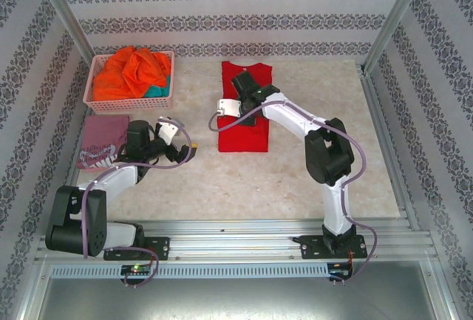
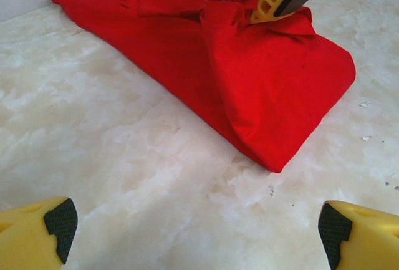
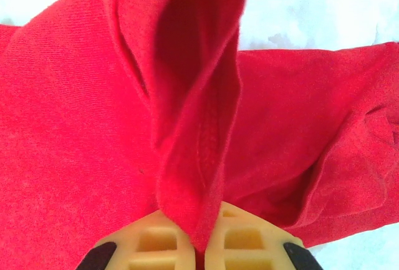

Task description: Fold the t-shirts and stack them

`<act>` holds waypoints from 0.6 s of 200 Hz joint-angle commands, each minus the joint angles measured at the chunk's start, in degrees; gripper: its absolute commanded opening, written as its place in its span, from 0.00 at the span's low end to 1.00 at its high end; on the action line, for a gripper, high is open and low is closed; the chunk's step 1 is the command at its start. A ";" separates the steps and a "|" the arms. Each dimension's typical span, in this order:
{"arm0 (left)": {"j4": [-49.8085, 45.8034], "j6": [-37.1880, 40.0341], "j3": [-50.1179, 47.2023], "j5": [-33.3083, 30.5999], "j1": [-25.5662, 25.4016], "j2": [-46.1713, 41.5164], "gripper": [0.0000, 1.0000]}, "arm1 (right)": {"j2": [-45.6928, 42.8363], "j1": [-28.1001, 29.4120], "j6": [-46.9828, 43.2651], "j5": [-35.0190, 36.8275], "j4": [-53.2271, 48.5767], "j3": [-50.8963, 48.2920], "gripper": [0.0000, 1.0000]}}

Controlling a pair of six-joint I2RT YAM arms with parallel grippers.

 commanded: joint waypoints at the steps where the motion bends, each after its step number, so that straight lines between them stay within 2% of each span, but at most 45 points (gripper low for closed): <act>1: 2.82 2.31 -0.68 0.31 -0.14 -1.13 1.00 | 2.12 -1.29 -1.14 1.06 -0.18 3.23 0.00; 48: 4.84 2.33 -1.94 -2.26 -0.16 -1.08 1.00 | 4.84 -2.92 -0.55 2.20 0.20 5.48 0.00; 120: 6.18 1.69 -2.26 -2.02 -0.16 -1.27 1.00 | 8.99 -3.71 0.07 2.53 0.67 8.20 0.00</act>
